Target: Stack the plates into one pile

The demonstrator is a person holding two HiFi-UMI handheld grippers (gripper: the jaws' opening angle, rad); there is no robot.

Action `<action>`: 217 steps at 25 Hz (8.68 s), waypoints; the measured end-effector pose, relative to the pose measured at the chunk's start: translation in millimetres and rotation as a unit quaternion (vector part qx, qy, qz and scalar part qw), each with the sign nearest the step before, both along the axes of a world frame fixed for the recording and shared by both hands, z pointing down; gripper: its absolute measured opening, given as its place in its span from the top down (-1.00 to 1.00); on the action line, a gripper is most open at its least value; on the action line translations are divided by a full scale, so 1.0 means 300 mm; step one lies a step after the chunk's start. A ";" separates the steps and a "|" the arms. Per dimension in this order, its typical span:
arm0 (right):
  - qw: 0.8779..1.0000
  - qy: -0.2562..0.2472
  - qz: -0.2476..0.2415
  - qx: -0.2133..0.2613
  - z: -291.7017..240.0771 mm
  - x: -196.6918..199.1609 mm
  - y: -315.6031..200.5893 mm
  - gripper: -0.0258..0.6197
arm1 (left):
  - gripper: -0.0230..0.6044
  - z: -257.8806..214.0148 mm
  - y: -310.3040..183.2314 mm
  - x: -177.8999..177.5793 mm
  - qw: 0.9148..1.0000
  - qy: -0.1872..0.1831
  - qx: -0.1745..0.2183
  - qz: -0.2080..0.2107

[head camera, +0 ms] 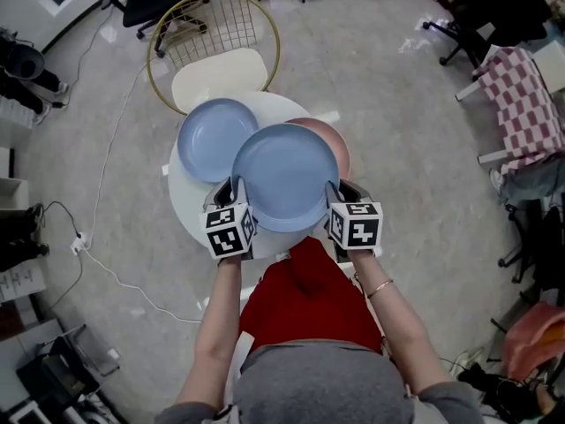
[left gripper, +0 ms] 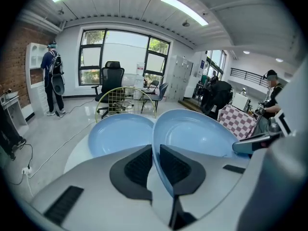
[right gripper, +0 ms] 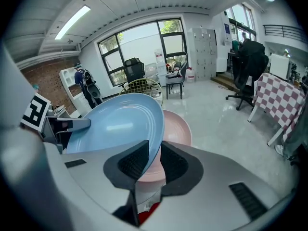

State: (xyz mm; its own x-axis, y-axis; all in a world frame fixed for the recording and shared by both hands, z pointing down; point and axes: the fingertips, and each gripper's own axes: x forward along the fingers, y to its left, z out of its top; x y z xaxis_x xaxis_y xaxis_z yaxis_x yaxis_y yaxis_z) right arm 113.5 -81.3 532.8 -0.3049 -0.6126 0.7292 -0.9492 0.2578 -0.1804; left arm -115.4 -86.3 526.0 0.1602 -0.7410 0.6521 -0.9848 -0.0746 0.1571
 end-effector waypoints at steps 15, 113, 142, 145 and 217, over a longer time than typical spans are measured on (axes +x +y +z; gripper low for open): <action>0.999 0.025 0.042 -0.022 0.106 0.191 -0.144 0.64 | 0.74 0.121 -0.168 0.190 0.998 0.003 -0.038 0.045; 0.938 0.108 -0.321 0.070 0.132 -0.631 -0.603 0.64 | 0.40 0.247 -0.054 -0.418 0.961 0.017 -0.076 -0.267; 0.926 0.165 -0.340 0.002 0.293 -0.716 -0.682 0.67 | 0.61 0.379 -0.130 -0.480 0.952 0.041 -0.124 -0.277; 0.930 0.149 -0.336 -0.005 0.284 -0.709 -0.667 0.68 | 0.63 0.368 -0.117 -0.476 0.951 0.046 -0.124 -0.280; 0.995 0.094 0.006 -0.028 0.145 0.239 -0.191 0.67 | 0.61 0.205 -0.161 0.251 0.989 -0.047 -0.107 0.087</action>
State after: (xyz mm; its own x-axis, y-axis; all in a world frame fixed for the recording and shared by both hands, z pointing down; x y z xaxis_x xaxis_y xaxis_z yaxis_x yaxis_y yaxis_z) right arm 185.3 -138.5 576.3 -0.1528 -0.5729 0.8052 -0.9706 0.2402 -0.0133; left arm -40.0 -134.6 587.5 0.2046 -0.5510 0.8090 -0.9710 -0.2184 0.0967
